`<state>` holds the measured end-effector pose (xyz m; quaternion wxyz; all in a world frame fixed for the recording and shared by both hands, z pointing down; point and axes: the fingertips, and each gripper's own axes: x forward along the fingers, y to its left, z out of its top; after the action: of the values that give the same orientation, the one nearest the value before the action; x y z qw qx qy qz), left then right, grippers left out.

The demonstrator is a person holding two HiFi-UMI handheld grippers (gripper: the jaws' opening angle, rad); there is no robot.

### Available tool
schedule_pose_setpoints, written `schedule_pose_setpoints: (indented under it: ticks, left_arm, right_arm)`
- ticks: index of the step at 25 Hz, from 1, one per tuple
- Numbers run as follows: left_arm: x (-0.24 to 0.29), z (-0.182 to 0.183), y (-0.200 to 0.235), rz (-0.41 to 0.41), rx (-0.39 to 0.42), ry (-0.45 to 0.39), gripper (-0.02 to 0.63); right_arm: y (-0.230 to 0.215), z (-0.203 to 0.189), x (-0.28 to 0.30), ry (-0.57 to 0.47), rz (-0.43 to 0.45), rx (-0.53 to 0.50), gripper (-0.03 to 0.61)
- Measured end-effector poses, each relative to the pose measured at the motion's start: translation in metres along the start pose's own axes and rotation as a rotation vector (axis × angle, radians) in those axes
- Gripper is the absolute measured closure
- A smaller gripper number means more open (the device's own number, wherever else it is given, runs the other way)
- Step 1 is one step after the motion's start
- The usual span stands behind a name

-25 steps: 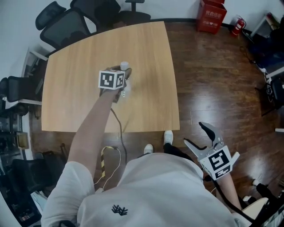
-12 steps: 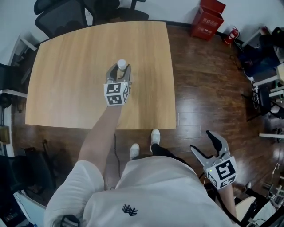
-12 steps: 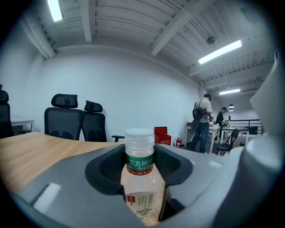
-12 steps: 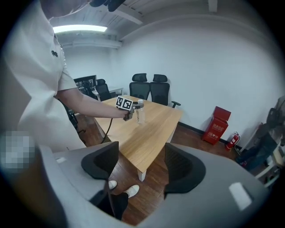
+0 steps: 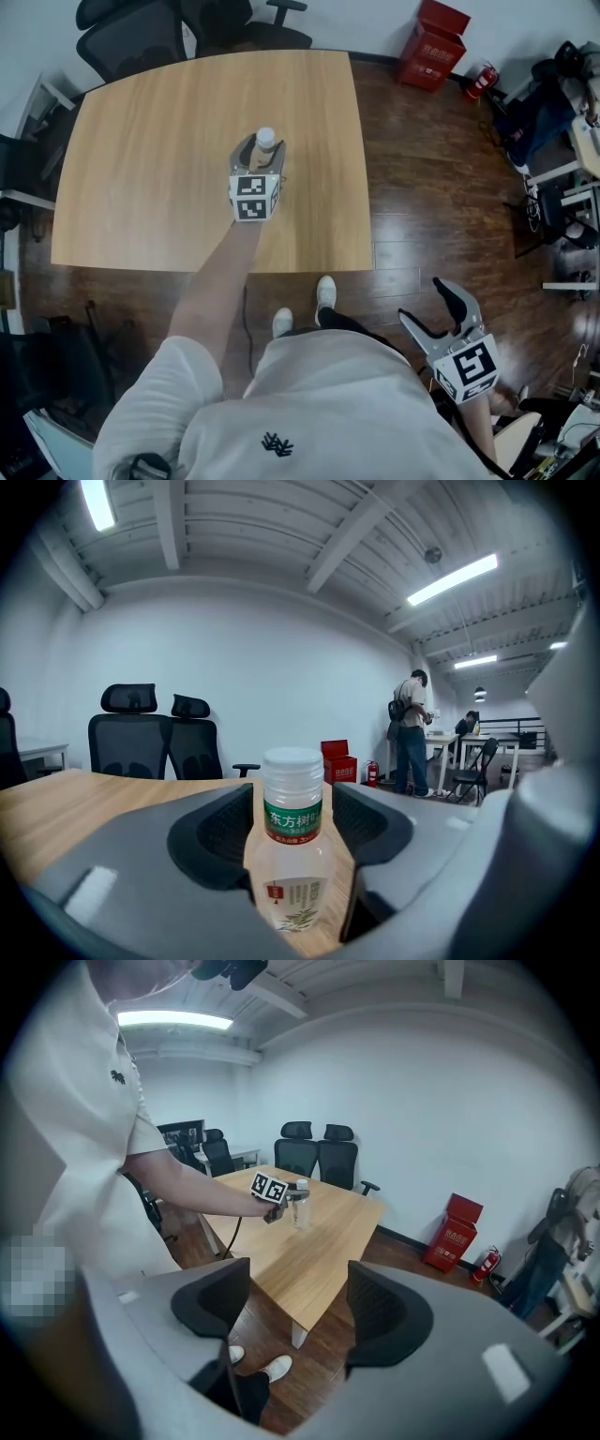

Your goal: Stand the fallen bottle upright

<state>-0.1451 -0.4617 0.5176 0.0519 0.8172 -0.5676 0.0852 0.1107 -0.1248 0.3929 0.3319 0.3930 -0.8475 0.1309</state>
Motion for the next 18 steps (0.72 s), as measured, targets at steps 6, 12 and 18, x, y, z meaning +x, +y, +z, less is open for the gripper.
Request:
schedule_pose_setpoints:
  ticks: [6,12,18]
  left_arm:
    - [-0.021,0.006,-0.004,-0.013,0.024,0.001,0.318]
    - [-0.101,0.013,-0.004,-0.064,0.050,0.000,0.316]
    - [-0.203,0.029,-0.031,-0.155,0.070,-0.011,0.316]
  right_arm:
    - [0.008,0.001,-0.004,-0.029,-0.024,0.011,0.247]
    - [0.043,-0.004,-0.008,-0.064,-0.034,0.043,0.247]
    - [0.055,-0.029,-0.031,-0.066,-0.073,0.077,0.247]
